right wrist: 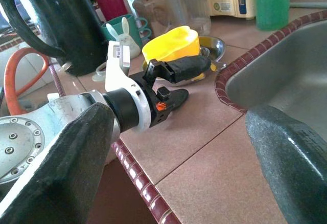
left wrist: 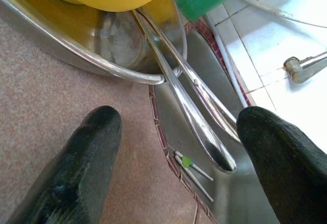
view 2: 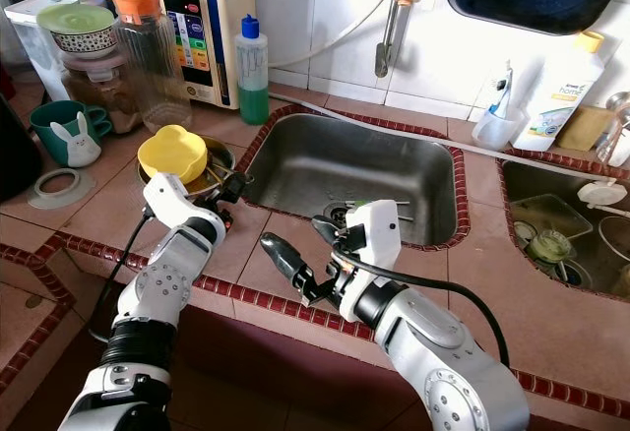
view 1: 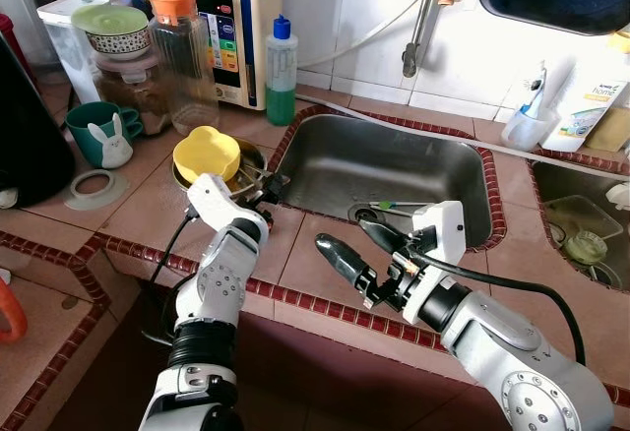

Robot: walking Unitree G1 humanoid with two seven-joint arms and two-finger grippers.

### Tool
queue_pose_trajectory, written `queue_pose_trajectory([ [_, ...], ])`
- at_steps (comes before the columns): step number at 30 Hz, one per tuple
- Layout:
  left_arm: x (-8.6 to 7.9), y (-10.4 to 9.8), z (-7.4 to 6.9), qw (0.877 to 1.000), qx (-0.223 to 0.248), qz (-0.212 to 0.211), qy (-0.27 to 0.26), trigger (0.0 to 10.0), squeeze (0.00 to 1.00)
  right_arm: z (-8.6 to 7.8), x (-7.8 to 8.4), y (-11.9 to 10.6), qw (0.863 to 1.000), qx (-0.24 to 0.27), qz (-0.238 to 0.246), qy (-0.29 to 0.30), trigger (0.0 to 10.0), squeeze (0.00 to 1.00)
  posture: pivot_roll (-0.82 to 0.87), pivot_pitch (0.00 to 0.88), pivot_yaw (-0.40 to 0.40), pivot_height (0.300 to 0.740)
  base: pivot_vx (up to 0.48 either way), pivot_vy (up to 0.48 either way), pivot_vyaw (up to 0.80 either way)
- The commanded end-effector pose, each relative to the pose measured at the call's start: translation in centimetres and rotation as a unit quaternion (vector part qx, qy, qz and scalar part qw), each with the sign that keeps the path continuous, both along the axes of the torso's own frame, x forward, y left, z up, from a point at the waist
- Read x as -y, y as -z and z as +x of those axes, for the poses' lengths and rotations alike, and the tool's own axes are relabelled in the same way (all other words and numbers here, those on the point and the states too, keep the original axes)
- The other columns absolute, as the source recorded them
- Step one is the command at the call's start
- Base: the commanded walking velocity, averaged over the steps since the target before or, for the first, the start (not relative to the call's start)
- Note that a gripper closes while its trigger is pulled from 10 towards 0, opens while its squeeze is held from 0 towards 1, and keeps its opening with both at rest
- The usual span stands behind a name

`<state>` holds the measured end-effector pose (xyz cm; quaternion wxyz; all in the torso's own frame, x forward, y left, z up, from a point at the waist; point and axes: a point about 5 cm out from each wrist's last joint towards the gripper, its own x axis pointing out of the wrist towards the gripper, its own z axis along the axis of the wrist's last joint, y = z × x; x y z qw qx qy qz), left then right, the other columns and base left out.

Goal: Kitchen organization

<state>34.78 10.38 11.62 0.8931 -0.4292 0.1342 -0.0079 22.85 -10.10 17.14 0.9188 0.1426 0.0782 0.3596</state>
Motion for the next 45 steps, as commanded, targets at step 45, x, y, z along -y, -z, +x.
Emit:
queue_pose_trajectory([
  [45,3.8,-4.7,0.5,0.995,0.085,0.024,0.043,0.0,0.0,0.7,-0.2,-0.2,1.0,0.024,-0.011,0.016,10.0,0.0,0.03,0.0,-0.028,0.74,0.0,0.0,0.0],
])
